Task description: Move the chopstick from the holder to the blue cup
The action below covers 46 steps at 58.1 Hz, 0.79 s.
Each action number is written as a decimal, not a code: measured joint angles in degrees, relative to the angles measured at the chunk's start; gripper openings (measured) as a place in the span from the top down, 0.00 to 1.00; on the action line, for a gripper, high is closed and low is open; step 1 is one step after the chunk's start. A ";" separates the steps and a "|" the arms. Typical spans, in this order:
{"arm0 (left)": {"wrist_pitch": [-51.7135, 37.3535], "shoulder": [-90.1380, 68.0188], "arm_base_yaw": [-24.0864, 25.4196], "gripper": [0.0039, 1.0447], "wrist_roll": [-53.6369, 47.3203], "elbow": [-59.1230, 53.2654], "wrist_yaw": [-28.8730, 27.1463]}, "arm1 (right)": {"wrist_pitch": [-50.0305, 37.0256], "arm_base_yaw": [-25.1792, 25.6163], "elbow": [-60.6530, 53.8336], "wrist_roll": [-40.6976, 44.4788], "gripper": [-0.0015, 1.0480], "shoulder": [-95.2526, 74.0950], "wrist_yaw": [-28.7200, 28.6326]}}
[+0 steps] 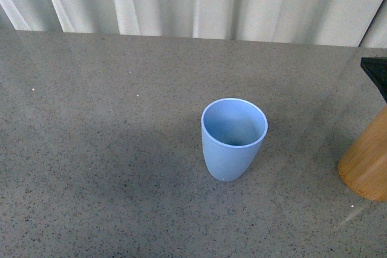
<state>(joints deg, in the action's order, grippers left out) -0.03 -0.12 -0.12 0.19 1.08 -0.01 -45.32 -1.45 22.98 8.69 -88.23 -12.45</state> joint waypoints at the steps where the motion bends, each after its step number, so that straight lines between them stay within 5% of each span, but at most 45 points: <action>1: 0.00 0.00 0.00 0.06 0.02 0.00 0.00 | -0.17 -0.22 0.37 -0.07 0.10 -0.50 0.20; 21: 0.00 0.00 0.00 0.06 0.00 0.00 0.00 | -1.09 -2.43 4.48 -1.27 0.12 -5.18 1.46; 46: 0.00 0.00 0.00 0.06 0.00 0.00 0.00 | -2.10 -2.75 5.03 -2.93 0.77 -5.90 1.57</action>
<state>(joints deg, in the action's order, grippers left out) -0.03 -0.12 -0.12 0.19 1.08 -0.01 -47.42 -4.21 28.01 5.76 -94.13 -10.87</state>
